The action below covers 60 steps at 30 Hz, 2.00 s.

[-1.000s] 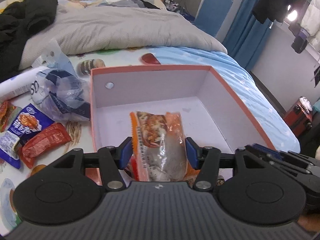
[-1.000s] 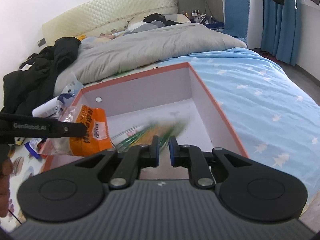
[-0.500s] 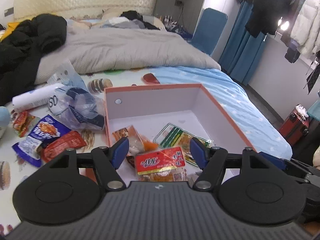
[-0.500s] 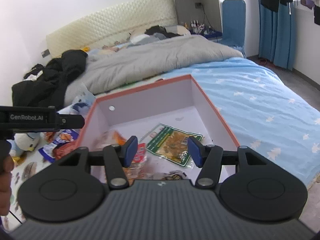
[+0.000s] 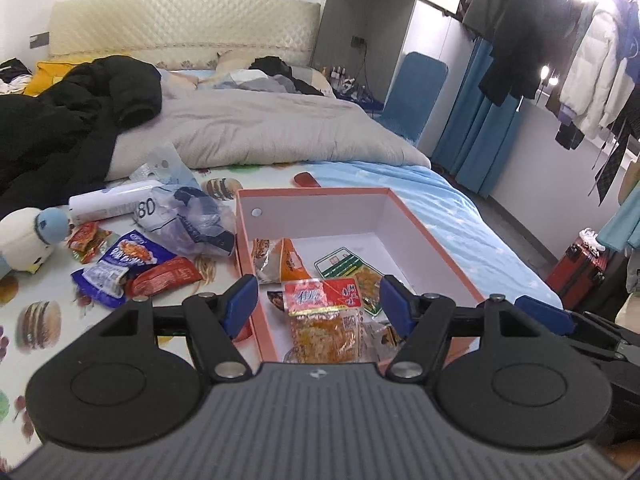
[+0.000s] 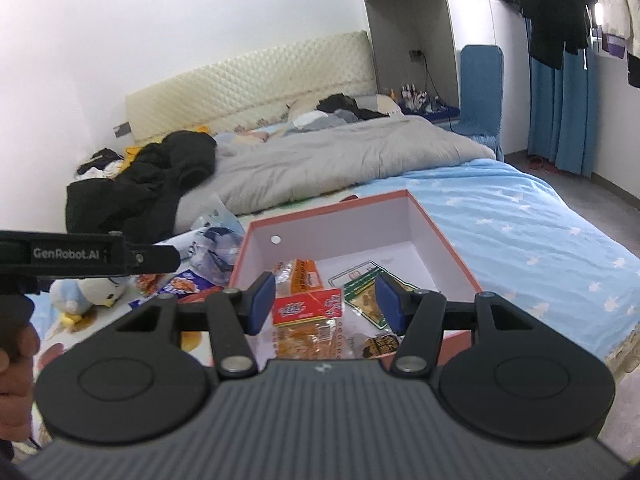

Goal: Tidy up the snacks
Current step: 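Withdraw both open tools from the box toward the remaining snacks, then lower left tool onto blue snack bag while right tool reaches red foil candy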

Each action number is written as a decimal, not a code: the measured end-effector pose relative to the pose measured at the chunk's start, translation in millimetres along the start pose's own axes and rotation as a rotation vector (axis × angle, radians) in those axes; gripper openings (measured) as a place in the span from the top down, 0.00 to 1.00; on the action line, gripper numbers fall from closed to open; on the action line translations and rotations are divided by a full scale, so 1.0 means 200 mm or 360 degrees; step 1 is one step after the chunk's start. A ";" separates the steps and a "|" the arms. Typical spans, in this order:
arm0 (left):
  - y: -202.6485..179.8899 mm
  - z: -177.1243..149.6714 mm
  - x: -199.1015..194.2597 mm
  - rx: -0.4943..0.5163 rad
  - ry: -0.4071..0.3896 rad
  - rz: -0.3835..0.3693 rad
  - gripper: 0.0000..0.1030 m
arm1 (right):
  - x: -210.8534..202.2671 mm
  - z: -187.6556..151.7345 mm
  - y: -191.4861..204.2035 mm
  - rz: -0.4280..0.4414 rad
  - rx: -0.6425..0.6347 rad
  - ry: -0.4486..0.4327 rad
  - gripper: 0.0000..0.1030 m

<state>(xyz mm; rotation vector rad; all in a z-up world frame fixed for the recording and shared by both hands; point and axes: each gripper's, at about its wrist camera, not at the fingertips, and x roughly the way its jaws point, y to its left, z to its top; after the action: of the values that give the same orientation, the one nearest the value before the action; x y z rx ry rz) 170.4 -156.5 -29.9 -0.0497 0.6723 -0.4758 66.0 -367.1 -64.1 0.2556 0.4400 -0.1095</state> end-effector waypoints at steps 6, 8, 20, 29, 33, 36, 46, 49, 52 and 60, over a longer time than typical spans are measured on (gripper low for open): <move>0.03 -0.12 -0.24 -0.0003 -0.0037 0.0018 0.30 | -0.15 -0.07 0.08 0.0023 -0.0017 -0.0035 0.44; 0.06 -0.17 -0.31 -0.0005 -0.0039 0.0036 0.30 | -0.19 -0.10 0.11 0.0041 -0.0015 -0.0042 0.44; 0.23 -0.45 -0.58 -0.0097 -0.0011 0.0131 0.30 | -0.32 -0.30 0.32 0.0198 -0.0115 0.0014 0.44; 0.37 -0.58 -0.62 -0.0137 0.0030 0.0201 0.30 | -0.33 -0.45 0.41 0.0280 -0.0146 0.0065 0.43; 0.42 -0.67 -0.63 -0.0151 0.0048 0.0206 0.30 | -0.32 -0.54 0.46 0.0337 -0.0156 0.0107 0.43; 0.47 -0.74 -0.60 -0.0163 0.0095 0.0225 0.30 | -0.31 -0.59 0.49 0.0380 -0.0160 0.0126 0.44; 0.69 -0.81 -0.42 -0.0261 0.0157 0.0276 0.30 | -0.18 -0.67 0.58 0.0446 -0.0262 0.0197 0.43; 0.75 -0.79 -0.34 -0.0275 0.0157 0.0292 0.30 | -0.12 -0.68 0.60 0.0470 -0.0296 0.0236 0.44; 0.81 -0.78 -0.26 -0.0286 0.0167 0.0310 0.30 | -0.05 -0.69 0.63 0.0478 -0.0329 0.0249 0.43; 1.02 -0.73 -0.03 -0.0281 0.0155 0.0371 0.30 | 0.16 -0.68 0.71 0.0559 -0.0357 0.0277 0.43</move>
<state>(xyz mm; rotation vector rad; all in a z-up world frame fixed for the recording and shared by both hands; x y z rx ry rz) 161.1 44.2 -181.1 -0.1138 0.8042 -0.1944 61.7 -196.2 -164.9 0.1188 0.5690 0.3064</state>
